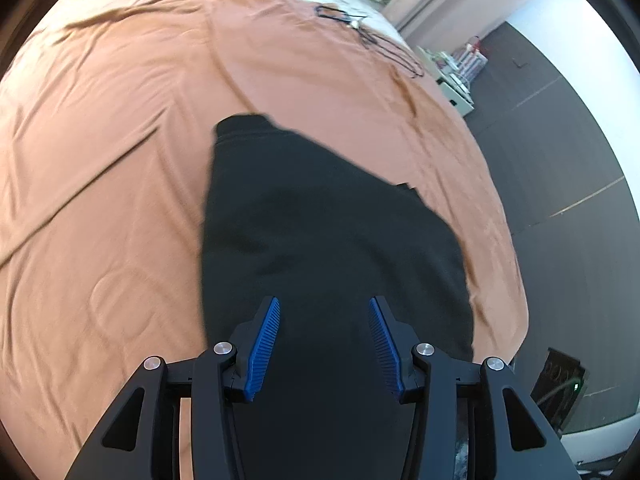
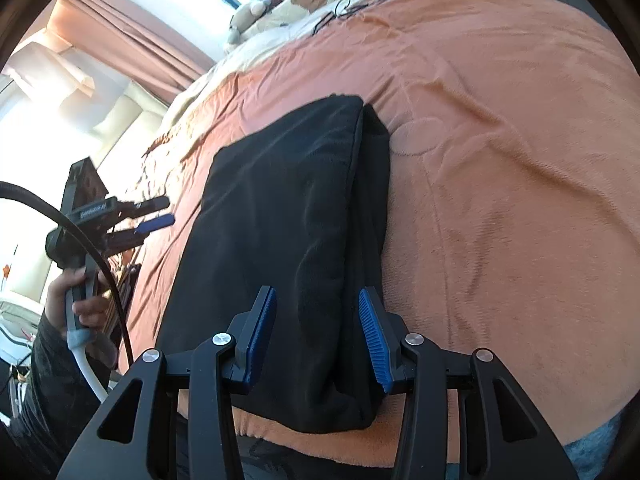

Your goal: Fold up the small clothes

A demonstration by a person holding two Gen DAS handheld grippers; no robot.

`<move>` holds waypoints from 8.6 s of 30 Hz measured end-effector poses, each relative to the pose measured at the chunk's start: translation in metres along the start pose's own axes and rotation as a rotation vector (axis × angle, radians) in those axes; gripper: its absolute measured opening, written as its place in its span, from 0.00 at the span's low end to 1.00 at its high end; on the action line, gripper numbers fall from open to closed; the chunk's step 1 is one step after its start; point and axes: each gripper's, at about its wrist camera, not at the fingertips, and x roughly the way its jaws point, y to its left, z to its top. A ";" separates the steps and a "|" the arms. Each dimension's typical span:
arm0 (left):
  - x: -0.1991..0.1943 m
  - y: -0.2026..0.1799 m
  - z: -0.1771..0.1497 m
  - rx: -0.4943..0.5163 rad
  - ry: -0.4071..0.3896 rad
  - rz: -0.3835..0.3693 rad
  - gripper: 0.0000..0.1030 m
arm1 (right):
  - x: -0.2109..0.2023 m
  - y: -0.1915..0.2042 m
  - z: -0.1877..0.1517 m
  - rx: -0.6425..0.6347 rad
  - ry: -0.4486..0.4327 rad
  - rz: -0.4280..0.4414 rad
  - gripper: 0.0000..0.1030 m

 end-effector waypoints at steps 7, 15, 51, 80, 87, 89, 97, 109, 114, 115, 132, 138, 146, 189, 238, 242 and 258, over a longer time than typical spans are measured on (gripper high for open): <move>0.000 0.034 -0.032 -0.071 0.027 0.006 0.47 | 0.011 0.007 0.003 -0.010 0.039 -0.014 0.59; 0.010 0.064 -0.062 -0.174 0.058 -0.028 0.47 | 0.033 0.002 0.022 0.000 0.089 -0.020 0.59; -0.046 0.092 -0.095 -0.212 -0.002 -0.230 0.23 | 0.093 0.022 0.046 -0.021 0.208 0.108 0.20; -0.035 0.118 -0.100 -0.295 0.058 -0.161 0.41 | 0.115 0.009 0.051 0.110 0.179 0.141 0.50; -0.025 0.123 -0.085 -0.302 0.054 -0.172 0.45 | 0.150 -0.013 0.064 0.172 0.181 0.201 0.50; -0.024 0.125 -0.082 -0.304 0.049 -0.174 0.46 | 0.158 -0.017 0.068 0.187 0.176 0.220 0.50; -0.009 0.130 -0.057 -0.310 0.031 -0.195 0.48 | 0.166 -0.019 0.083 0.165 0.100 0.301 0.46; 0.005 0.140 -0.029 -0.303 0.013 -0.242 0.48 | 0.203 -0.025 0.080 0.160 0.157 0.319 0.46; 0.011 0.139 -0.017 -0.278 0.010 -0.245 0.47 | 0.210 -0.020 0.088 0.133 0.172 0.345 0.46; 0.012 0.139 -0.016 -0.276 0.011 -0.244 0.47 | 0.216 -0.020 0.091 0.126 0.175 0.337 0.46; -0.019 0.127 -0.021 -0.213 -0.037 -0.274 0.19 | 0.181 0.010 0.099 0.059 0.114 0.275 0.17; -0.055 0.107 -0.025 -0.156 -0.088 -0.283 0.18 | 0.159 0.041 0.096 -0.022 0.069 0.268 0.17; -0.103 0.081 -0.040 -0.109 -0.168 -0.296 0.17 | 0.120 0.070 0.078 -0.098 0.006 0.245 0.17; -0.205 -0.135 -0.138 0.238 -0.317 -0.417 0.17 | -0.210 0.093 -0.105 -0.285 -0.348 0.089 0.15; 0.012 -0.417 -0.138 0.534 -0.055 -0.567 0.16 | -0.342 0.089 -0.198 -0.162 -0.506 -0.312 0.14; 0.033 -0.428 -0.134 0.540 -0.028 -0.584 0.16 | -0.340 0.093 -0.187 -0.158 -0.494 -0.341 0.14; 0.126 -0.425 -0.083 0.447 0.054 -0.581 0.14 | -0.291 0.087 -0.127 -0.126 -0.406 -0.393 0.14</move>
